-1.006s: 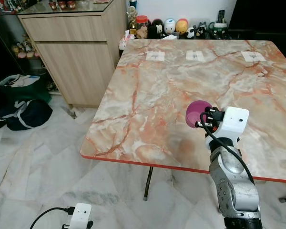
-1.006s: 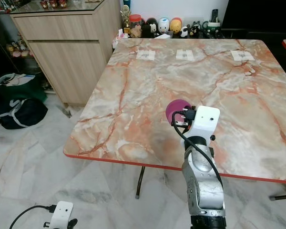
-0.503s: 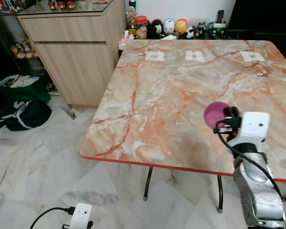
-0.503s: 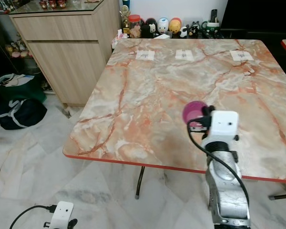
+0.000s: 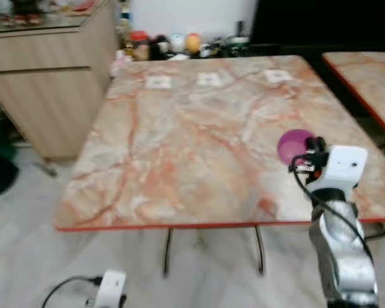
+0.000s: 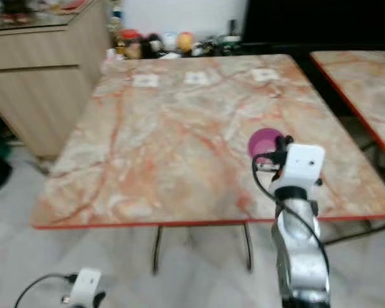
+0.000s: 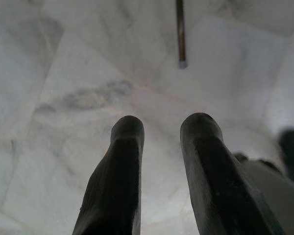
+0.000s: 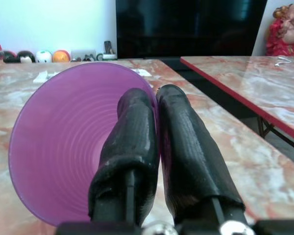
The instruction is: Setting the table
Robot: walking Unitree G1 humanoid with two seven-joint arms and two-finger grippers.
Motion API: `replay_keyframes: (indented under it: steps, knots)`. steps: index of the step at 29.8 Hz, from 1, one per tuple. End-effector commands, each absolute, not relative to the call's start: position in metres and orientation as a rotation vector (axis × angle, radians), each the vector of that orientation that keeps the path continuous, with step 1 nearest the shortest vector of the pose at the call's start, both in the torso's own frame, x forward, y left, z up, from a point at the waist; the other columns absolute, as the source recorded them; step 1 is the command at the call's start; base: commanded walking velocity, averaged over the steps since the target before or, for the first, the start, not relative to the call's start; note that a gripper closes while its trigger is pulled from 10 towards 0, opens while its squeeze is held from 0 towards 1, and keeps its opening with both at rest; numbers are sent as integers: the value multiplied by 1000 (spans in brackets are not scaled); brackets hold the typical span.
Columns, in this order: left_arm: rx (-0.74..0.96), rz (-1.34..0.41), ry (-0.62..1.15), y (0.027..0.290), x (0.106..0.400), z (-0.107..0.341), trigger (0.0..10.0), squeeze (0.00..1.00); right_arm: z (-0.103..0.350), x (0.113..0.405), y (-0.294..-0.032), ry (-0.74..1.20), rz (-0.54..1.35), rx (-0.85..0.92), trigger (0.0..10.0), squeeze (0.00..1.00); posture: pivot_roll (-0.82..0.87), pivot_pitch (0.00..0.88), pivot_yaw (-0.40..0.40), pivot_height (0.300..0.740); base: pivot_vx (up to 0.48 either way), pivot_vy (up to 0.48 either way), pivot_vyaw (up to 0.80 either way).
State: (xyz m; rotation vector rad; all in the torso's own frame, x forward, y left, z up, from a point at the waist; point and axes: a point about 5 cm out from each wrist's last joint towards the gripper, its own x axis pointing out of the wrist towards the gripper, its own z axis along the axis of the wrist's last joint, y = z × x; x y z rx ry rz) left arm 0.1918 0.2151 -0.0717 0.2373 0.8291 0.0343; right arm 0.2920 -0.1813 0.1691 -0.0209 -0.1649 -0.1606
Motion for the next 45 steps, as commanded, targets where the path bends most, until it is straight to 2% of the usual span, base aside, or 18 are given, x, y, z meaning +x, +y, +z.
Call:
replay_keyframes:
  steps: [1,19,45]
  knots:
    - [248,27,864,215,184,-76,10000,0,177,293,-180,-196,-159,-12,10000,0,-124,81,45,740,0,-469,0]
    - [254,27,864,219,185,-75,10000,0,179,294,-178,-209,-171,-8,10000,0,-126,104,64,740,0,-464,0]
    - [250,23,867,218,184,-76,10000,0,180,297,-178,-211,-197,15,10000,0,-128,83,63,740,0,-451,0]
